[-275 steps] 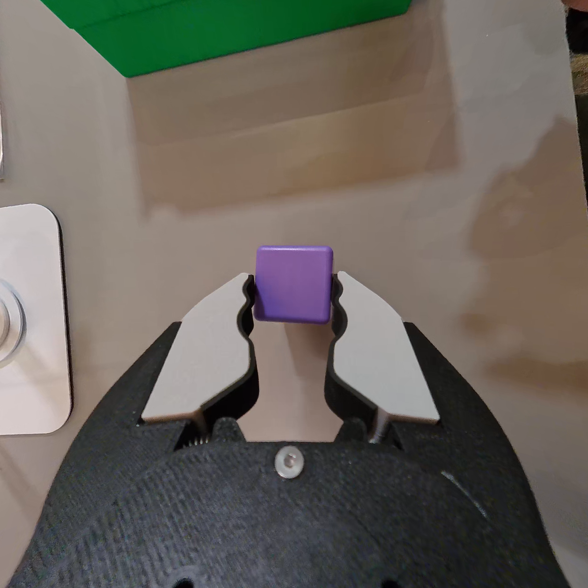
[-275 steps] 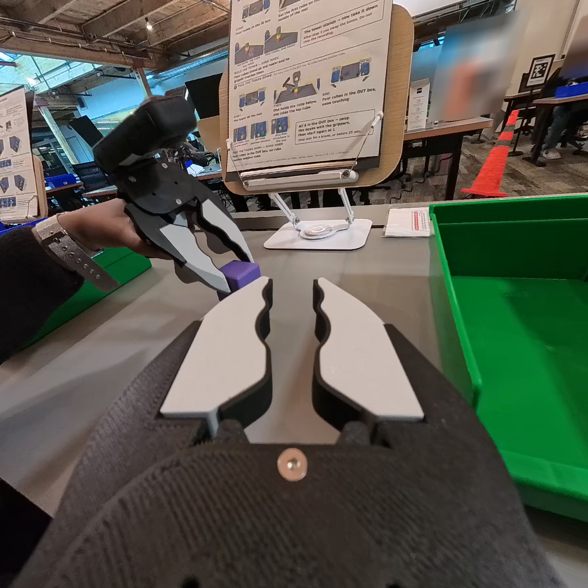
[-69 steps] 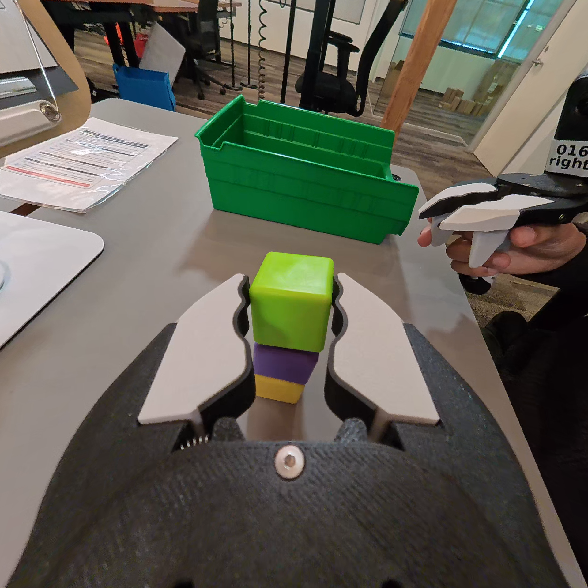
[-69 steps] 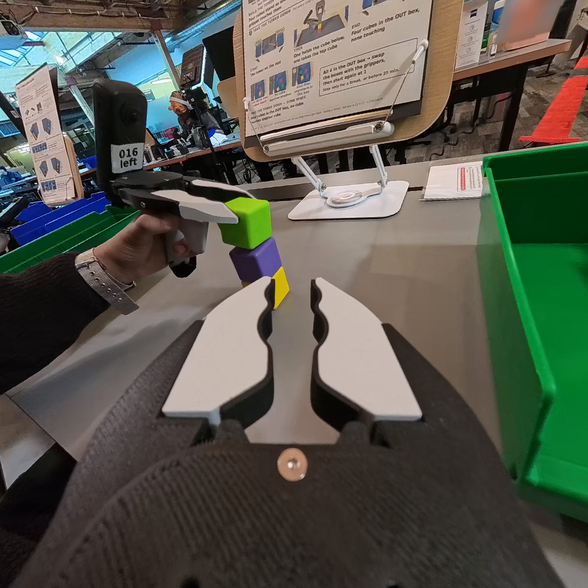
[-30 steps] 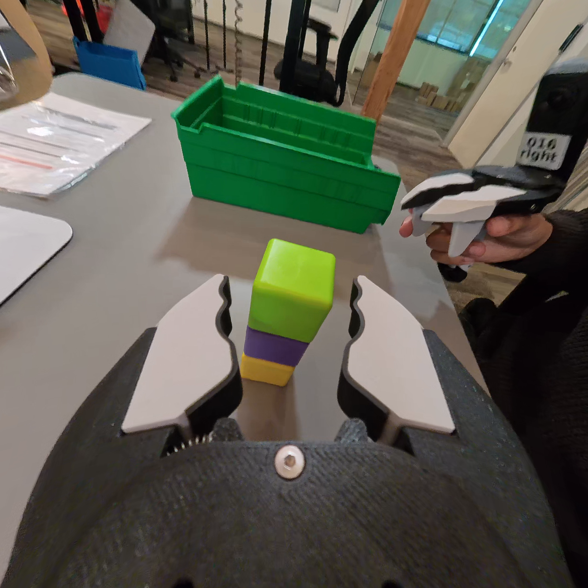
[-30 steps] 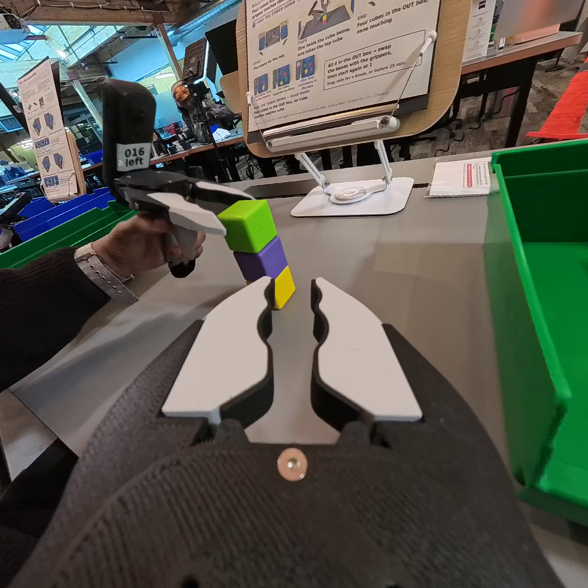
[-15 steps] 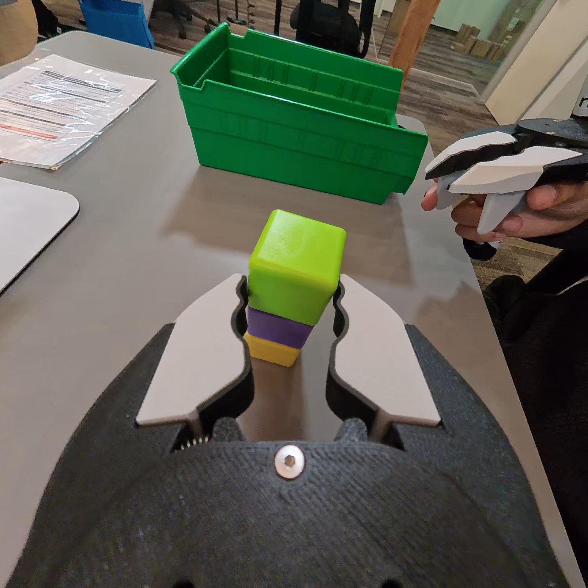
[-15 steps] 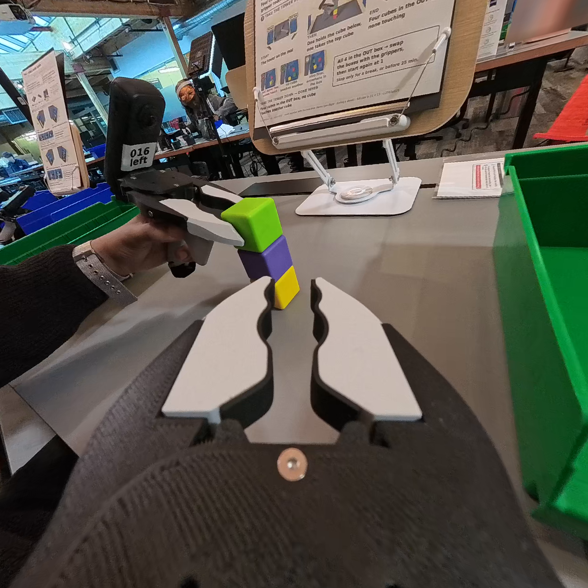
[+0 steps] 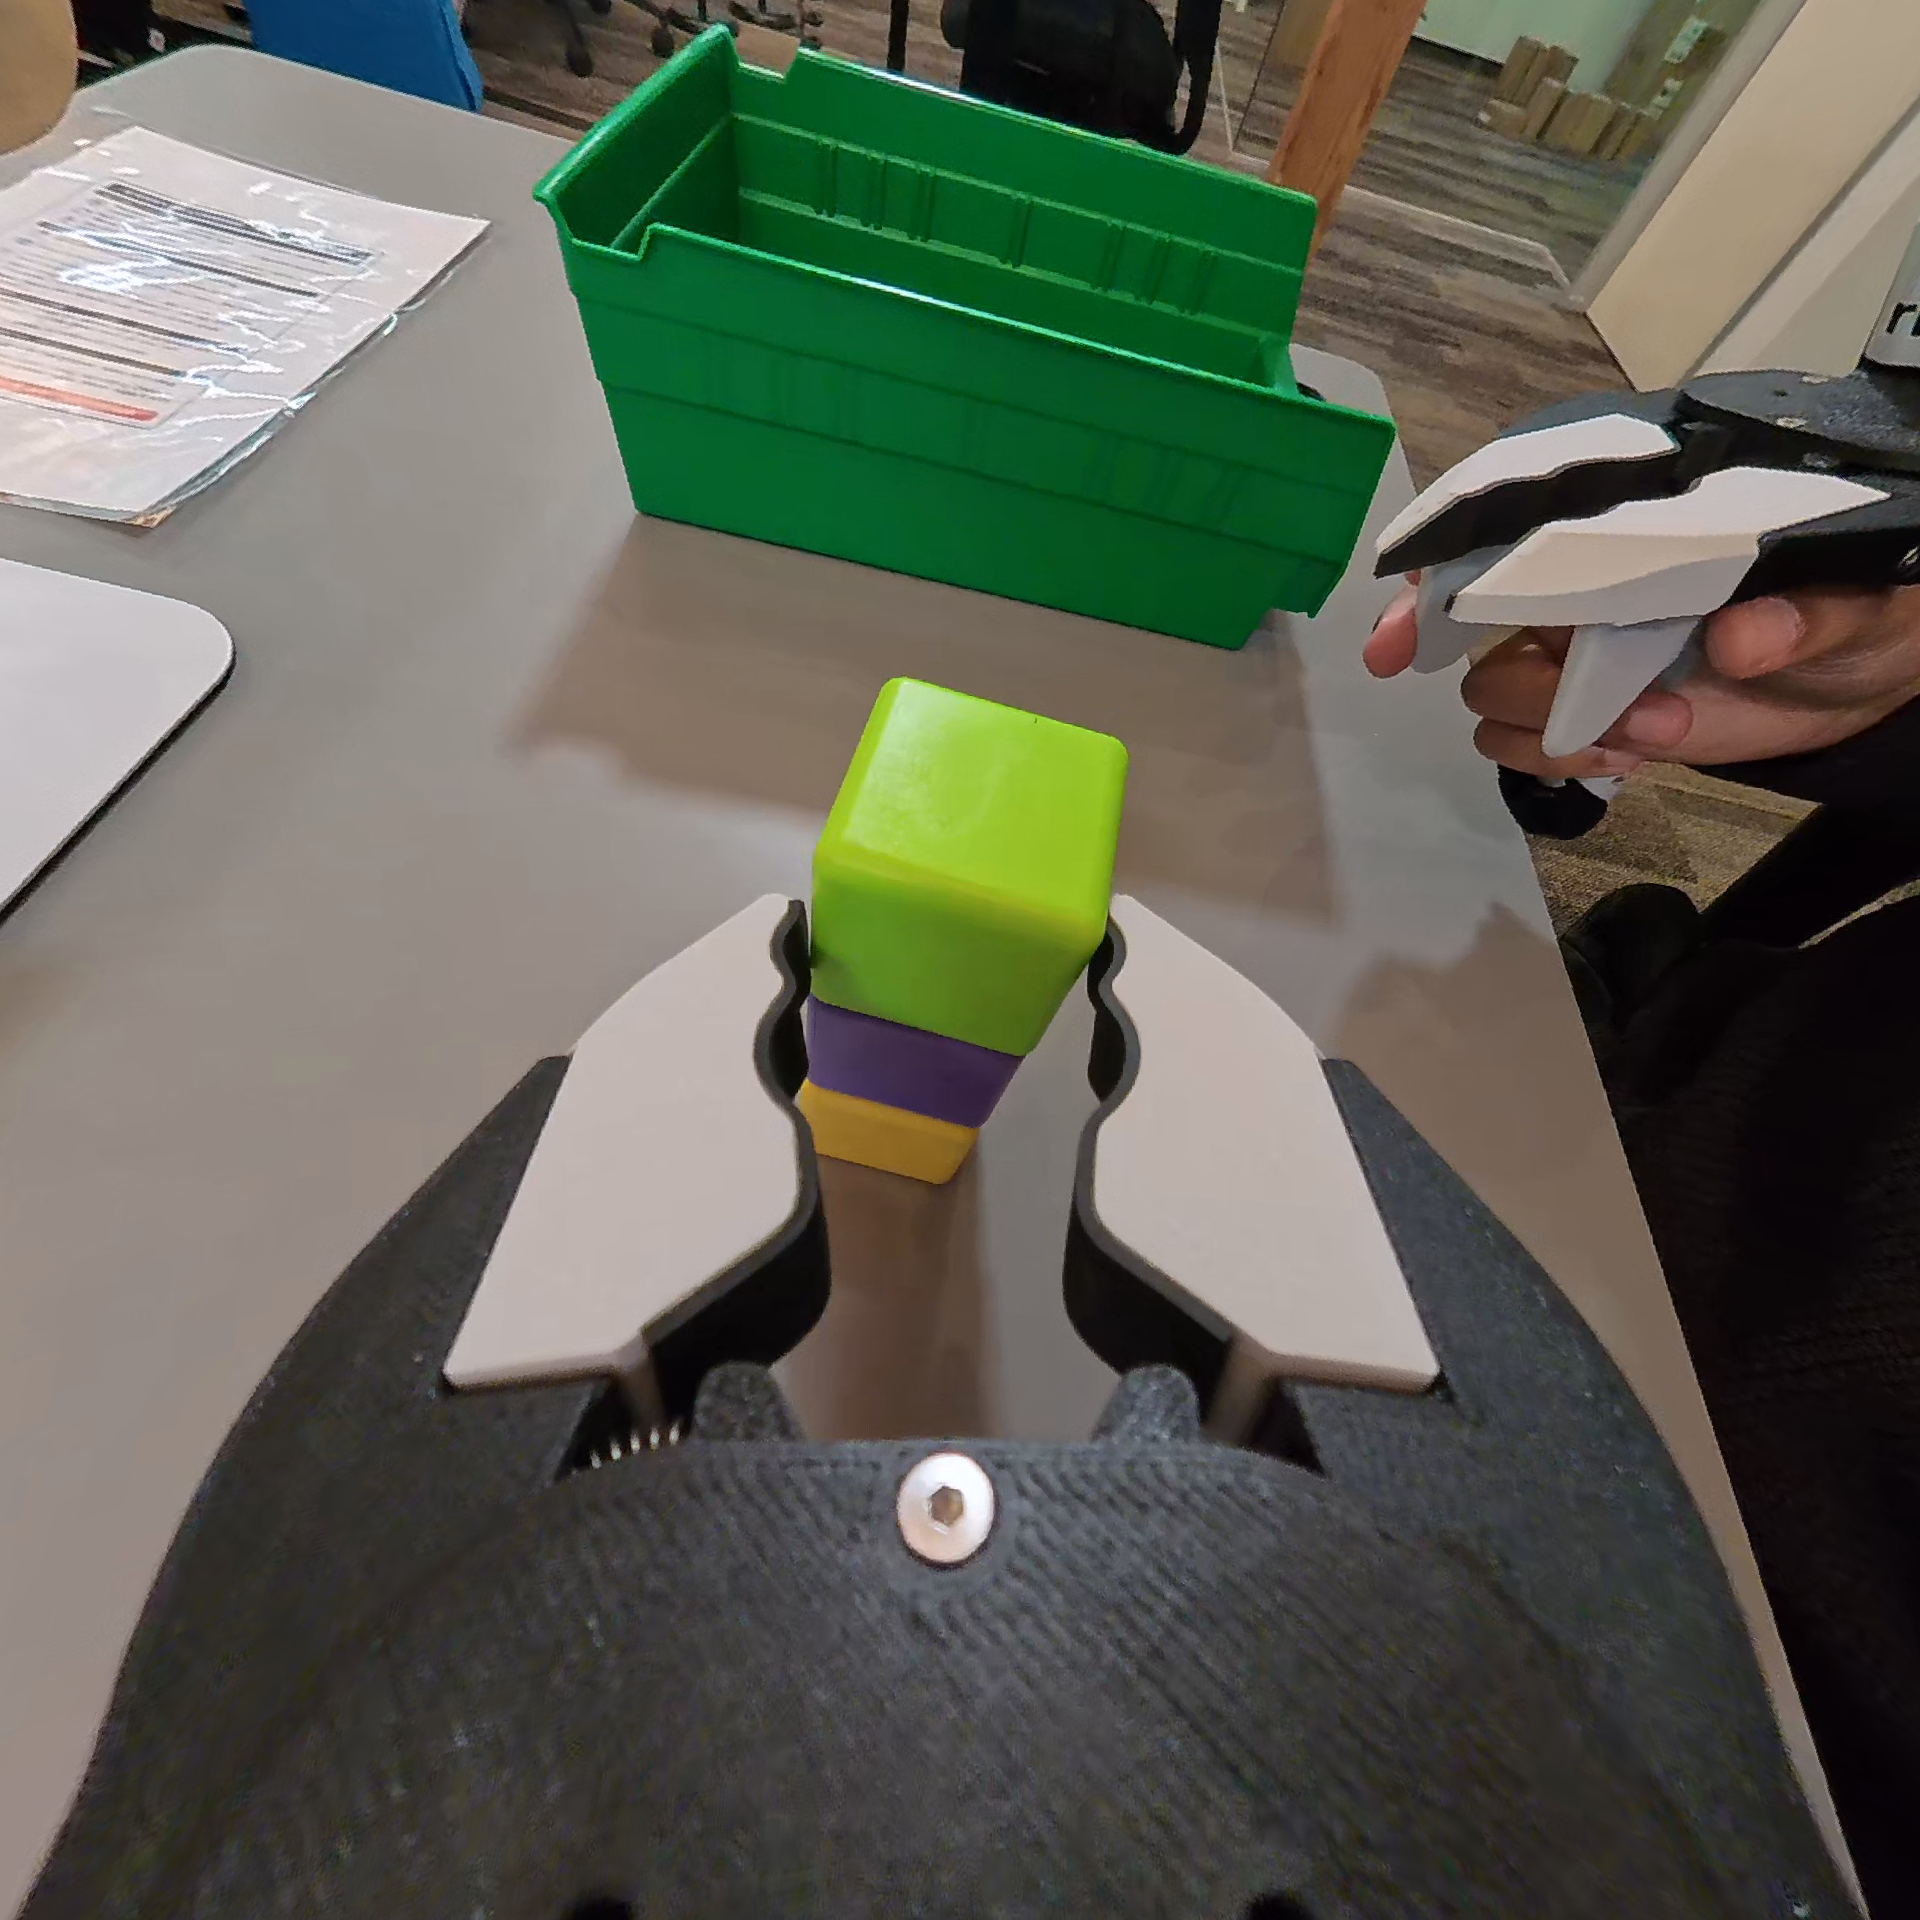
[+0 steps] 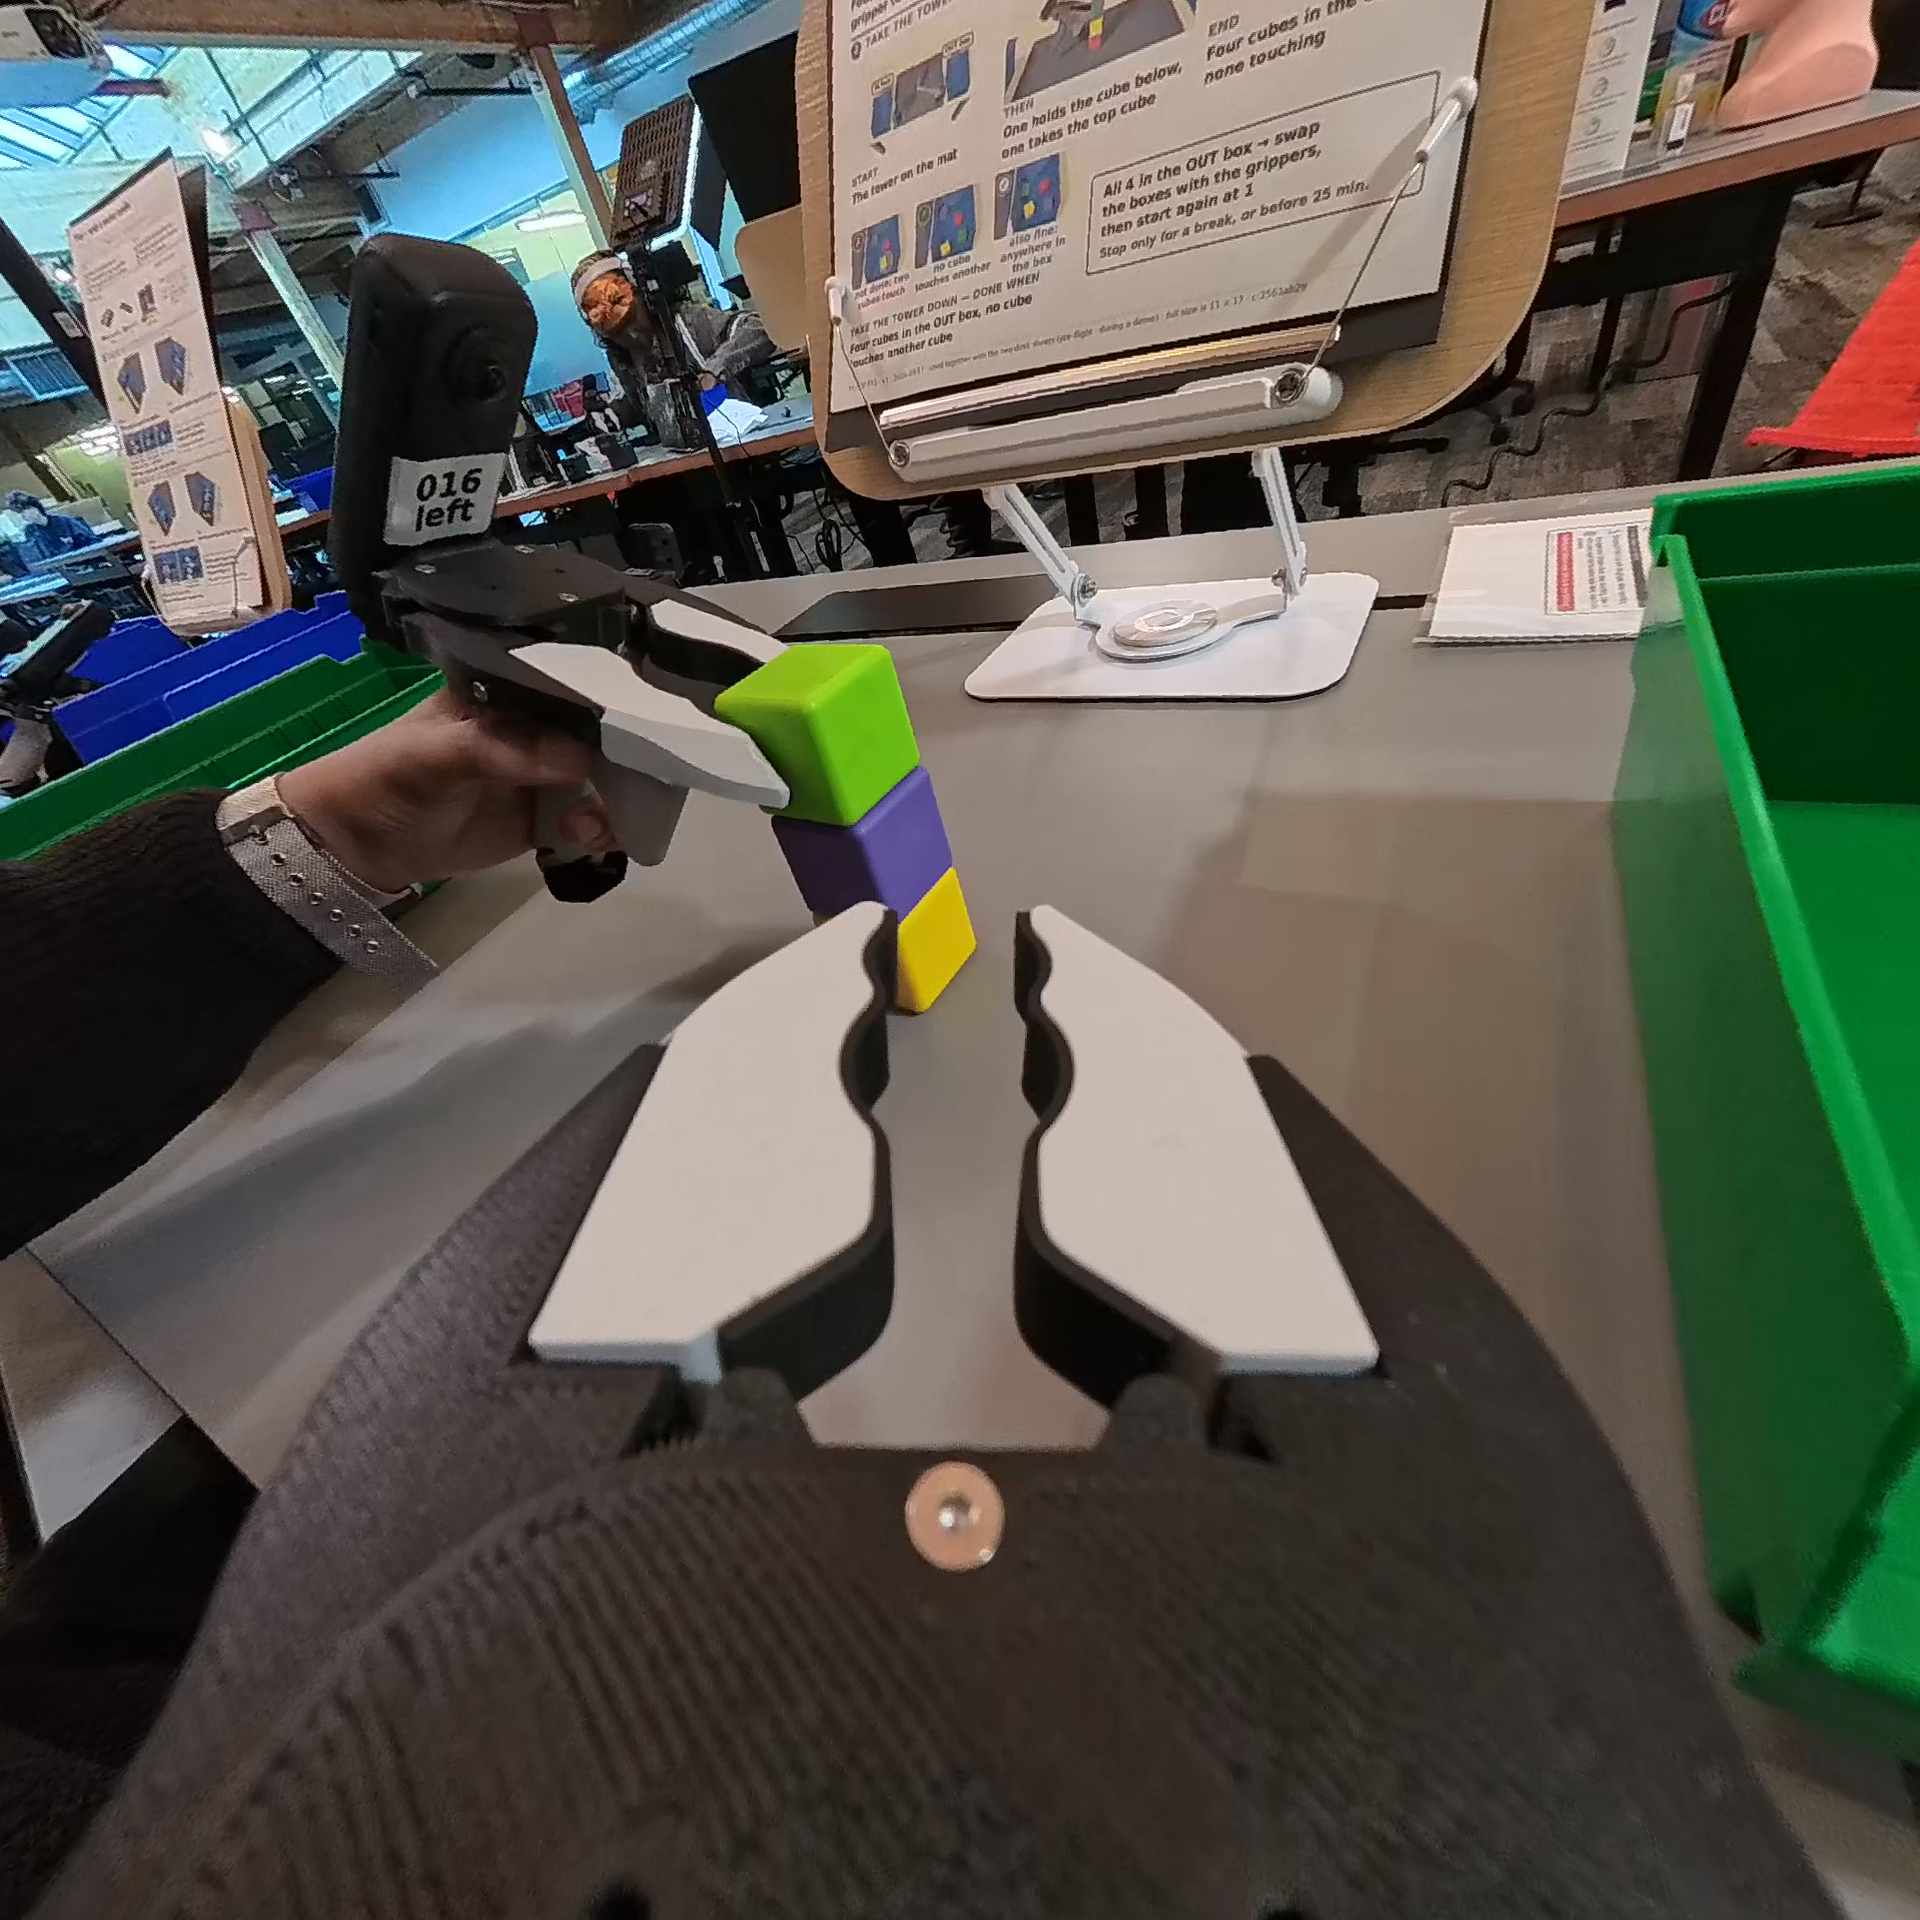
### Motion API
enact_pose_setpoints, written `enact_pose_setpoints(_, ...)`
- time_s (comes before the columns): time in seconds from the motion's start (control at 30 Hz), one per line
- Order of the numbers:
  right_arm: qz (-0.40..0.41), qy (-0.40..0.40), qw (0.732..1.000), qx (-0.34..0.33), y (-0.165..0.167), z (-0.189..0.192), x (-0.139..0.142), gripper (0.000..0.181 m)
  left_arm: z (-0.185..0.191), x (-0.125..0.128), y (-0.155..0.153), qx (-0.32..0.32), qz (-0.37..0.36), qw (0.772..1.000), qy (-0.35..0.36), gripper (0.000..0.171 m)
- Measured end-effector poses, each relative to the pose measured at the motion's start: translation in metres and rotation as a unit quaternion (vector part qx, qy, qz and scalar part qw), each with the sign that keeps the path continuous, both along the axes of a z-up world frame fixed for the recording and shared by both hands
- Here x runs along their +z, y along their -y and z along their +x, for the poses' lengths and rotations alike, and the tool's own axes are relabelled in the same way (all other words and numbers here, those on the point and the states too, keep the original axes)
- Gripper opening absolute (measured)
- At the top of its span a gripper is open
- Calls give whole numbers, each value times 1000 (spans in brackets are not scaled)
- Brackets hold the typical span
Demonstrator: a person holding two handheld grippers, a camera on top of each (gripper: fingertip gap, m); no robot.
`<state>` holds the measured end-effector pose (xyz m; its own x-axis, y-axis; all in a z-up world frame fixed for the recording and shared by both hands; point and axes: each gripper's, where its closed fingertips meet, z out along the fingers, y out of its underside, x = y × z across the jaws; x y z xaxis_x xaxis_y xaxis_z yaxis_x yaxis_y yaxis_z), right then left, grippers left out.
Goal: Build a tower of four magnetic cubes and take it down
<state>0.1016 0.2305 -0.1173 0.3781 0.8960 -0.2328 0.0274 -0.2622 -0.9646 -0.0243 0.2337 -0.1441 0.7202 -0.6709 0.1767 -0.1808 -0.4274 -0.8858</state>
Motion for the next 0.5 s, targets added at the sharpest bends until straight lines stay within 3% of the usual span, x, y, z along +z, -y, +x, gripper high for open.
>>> enact_pose_setpoints(0.27,1,2,1000,11,3,-7,0,22,1,-2,7,-3,-5,1000,-6,52)
enact_pose_setpoints(0.5,1,6,1000,24,6,-17,-2,21,-7,-7,13,16,-9,1000,-9,67)
